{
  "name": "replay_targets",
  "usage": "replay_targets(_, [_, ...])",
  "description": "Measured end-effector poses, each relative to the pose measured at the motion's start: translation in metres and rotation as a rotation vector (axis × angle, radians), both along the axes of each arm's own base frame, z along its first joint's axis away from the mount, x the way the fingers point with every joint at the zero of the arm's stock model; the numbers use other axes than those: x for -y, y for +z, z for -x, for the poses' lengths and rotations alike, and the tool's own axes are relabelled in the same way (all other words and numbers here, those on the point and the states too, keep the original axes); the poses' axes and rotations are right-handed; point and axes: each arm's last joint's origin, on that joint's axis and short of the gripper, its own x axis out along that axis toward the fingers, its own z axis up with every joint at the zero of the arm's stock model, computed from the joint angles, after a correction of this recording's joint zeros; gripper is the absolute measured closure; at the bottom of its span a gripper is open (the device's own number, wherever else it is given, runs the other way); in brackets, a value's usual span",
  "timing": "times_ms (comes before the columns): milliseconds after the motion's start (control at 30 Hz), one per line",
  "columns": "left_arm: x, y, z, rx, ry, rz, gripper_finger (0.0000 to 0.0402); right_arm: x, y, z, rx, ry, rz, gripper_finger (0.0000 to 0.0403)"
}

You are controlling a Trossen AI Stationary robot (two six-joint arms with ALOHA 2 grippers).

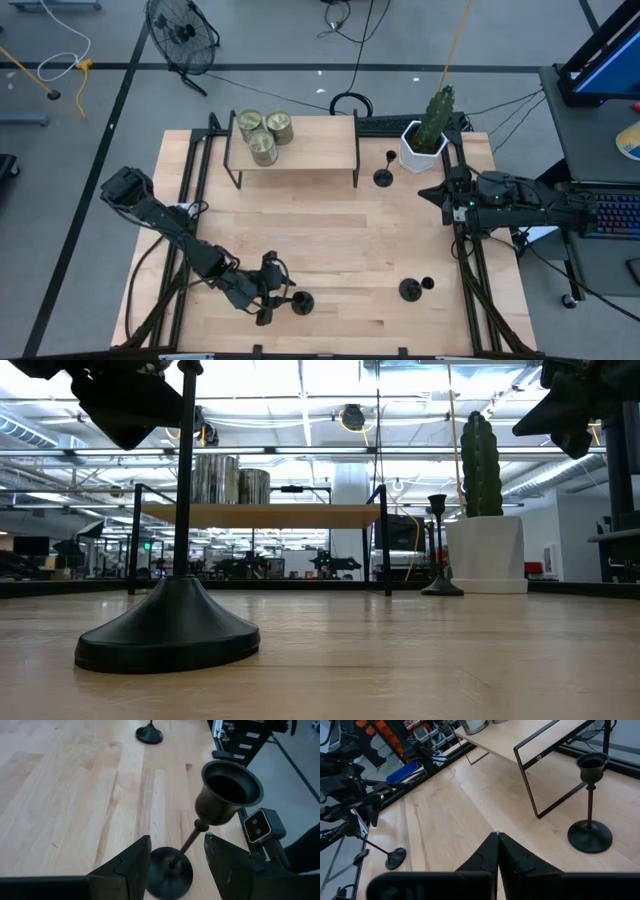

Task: Pick & Place candle stick holders
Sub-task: Put the bottom left black candle holder on the shelf

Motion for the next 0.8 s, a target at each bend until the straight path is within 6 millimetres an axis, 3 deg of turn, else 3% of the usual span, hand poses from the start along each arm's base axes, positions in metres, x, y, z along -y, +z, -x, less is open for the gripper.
replay_targets(533, [0.0072, -0.0008, 0.0049, -0.047, -0.046, 0.096, 0.0211, 0.0000, 0.0000, 0.0000, 0.000, 0.001, 0.001, 0.0403])
replay_targets(800, [0.0047, -0.0041, 0.0063, -0.087, 0.032, 0.137, 0.0210, 0.0000, 0.0000, -0.0001, -0.001, 0.001, 0.001, 0.0403])
